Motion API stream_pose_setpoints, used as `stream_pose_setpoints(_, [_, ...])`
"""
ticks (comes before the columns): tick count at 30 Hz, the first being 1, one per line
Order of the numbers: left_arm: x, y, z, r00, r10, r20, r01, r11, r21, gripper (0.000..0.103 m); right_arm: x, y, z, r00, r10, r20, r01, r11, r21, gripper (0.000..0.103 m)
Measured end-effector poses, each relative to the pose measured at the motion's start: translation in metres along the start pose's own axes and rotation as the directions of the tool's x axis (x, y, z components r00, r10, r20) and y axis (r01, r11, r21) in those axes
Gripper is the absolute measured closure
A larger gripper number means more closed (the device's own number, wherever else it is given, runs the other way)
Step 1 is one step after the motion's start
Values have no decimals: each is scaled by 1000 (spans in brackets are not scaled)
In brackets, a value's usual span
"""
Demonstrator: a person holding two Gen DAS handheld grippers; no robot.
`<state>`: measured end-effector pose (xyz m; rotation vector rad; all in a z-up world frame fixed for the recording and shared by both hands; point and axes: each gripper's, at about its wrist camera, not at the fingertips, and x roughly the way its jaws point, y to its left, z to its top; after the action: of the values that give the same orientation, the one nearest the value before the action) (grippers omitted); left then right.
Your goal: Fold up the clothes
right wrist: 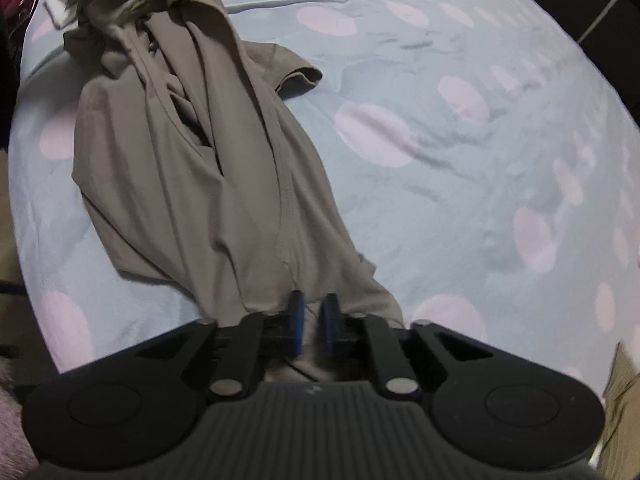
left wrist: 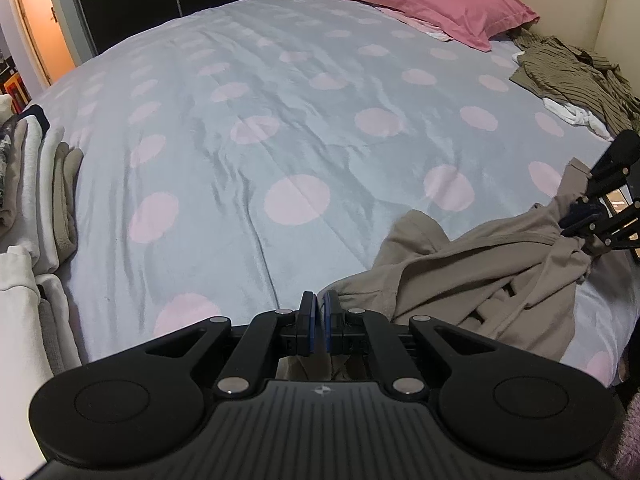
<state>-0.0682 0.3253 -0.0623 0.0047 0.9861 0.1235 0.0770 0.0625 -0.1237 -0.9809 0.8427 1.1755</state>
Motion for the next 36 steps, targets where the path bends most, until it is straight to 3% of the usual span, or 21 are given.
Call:
stream_pose_setpoints(3, [-8,2,2,999,9,35,-9,1000,-8,100,-5,-3,2,1000,-15,22,14,999,51,100])
stream_pose_setpoints(9, [-38,11,9,991,11,134,-4,999,-49,100,-52,-22,9,982,-47,185,10,980,197,100])
stream_pose_setpoints(14, [-70,22,15,973,-21,228,46,994,-103,100,-106,-39,10,931,-42,362,-74,951,301,100])
stream_pose_setpoints(19, [-83,35,9,973,-31,227,68,985,-156,101,-148,-51,-6,873,-7,487,-205,902,380,100])
stream_pose_setpoints(23, [-73,43,-4,984,-84,159,117,971,-207,101,-141,-47,-18,899,39,437,-225,897,381,100])
stream_pose_setpoints(26, [-55,35,-16,987,-153,40,158,972,-173,101,-123,-39,-23,924,81,373,-229,900,371,100])
stream_pose_setpoints(29, [-37,21,-29,978,-196,-70,188,976,-111,101,-105,-29,-32,939,164,302,-268,899,345,100])
stream_pose_setpoints(31, [-30,14,-36,962,-245,-116,237,968,-80,101,-90,-20,-36,945,210,250,-287,901,326,100])
stream_pose_setpoints(34, [-30,18,-38,962,-254,-100,244,965,-99,101,-81,-15,-42,944,244,224,-307,898,315,100])
stream_pose_setpoints(36, [-31,25,-36,968,-242,-68,231,963,-141,101,-80,-22,-44,944,219,247,-299,886,355,100])
